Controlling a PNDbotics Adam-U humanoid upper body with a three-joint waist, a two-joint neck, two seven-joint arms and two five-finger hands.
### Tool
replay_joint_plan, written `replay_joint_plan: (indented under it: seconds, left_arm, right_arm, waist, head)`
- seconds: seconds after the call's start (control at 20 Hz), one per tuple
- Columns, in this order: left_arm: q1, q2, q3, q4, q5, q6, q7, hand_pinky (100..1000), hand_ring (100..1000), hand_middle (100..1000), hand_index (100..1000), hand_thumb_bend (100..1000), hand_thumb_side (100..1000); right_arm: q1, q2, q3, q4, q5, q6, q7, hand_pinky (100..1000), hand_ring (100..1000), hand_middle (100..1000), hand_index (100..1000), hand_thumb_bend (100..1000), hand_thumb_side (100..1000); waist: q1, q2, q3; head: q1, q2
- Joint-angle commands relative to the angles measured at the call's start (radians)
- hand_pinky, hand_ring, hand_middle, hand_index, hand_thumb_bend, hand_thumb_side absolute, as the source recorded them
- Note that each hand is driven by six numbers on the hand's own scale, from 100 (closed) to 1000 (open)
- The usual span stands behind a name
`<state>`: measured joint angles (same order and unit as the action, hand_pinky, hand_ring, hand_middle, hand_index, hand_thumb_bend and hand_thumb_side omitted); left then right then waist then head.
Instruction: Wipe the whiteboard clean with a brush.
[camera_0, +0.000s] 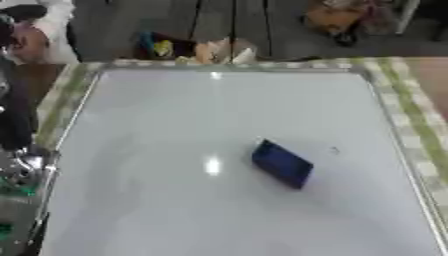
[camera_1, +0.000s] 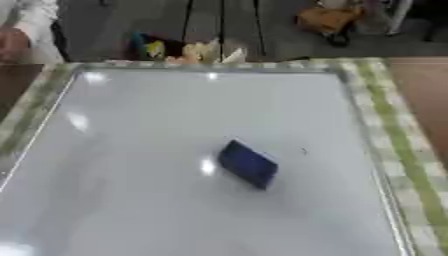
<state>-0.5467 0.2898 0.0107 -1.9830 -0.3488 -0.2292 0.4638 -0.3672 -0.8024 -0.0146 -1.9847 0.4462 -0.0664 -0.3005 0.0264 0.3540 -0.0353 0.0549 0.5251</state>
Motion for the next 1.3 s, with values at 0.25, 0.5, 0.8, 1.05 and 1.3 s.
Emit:
replay_joint_plan:
  seconds: [0.25, 0.5, 0.8, 1.05, 1.3]
  left_arm:
    - [-0.008, 0.015, 0.003, -0.017, 0.005, 0.000, -0.009, 656, 787, 758, 750, 141, 1000]
    - [-0.006, 0.015, 0.001, -0.017, 0.007, 0.000, -0.012, 656, 786, 758, 750, 142, 1000]
    - [-0.004, 0.015, -0.002, -0.017, 0.010, 0.000, -0.016, 656, 786, 758, 751, 142, 1000]
    - [-0.004, 0.015, -0.005, -0.017, 0.012, 0.000, -0.020, 656, 786, 758, 751, 142, 1000]
    - [-0.003, 0.013, -0.009, -0.017, 0.015, 0.000, -0.024, 655, 787, 758, 750, 142, 1000]
  right_arm:
    - [-0.100, -0.113, 0.032, -0.015, 0.132, 0.082, 0.281, 653, 616, 645, 776, 100, 970]
    - [-0.148, -0.132, 0.063, -0.015, 0.174, 0.106, 0.440, 662, 622, 644, 784, 100, 999]
    - [-0.205, -0.156, 0.108, -0.015, 0.197, 0.147, 0.635, 681, 639, 650, 795, 100, 1000]
    - [-0.253, -0.156, 0.145, -0.015, 0.183, 0.172, 0.777, 698, 667, 658, 807, 100, 1000]
    - [-0.306, -0.137, 0.178, -0.015, 0.161, 0.227, 0.939, 725, 705, 658, 838, 228, 990]
  waist:
    - [-0.006, -0.029, 0.003]
    - [-0.007, -0.033, 0.005]
    - [-0.011, -0.039, 0.008]
    - [-0.014, -0.041, 0.013]
    - [-0.018, -0.044, 0.020]
  head:
    - [-0.009, -0.007]
    - [-0.013, -0.006]
    - [-0.022, -0.005]
    - [-0.026, -0.008]
    - [-0.034, -0.009]
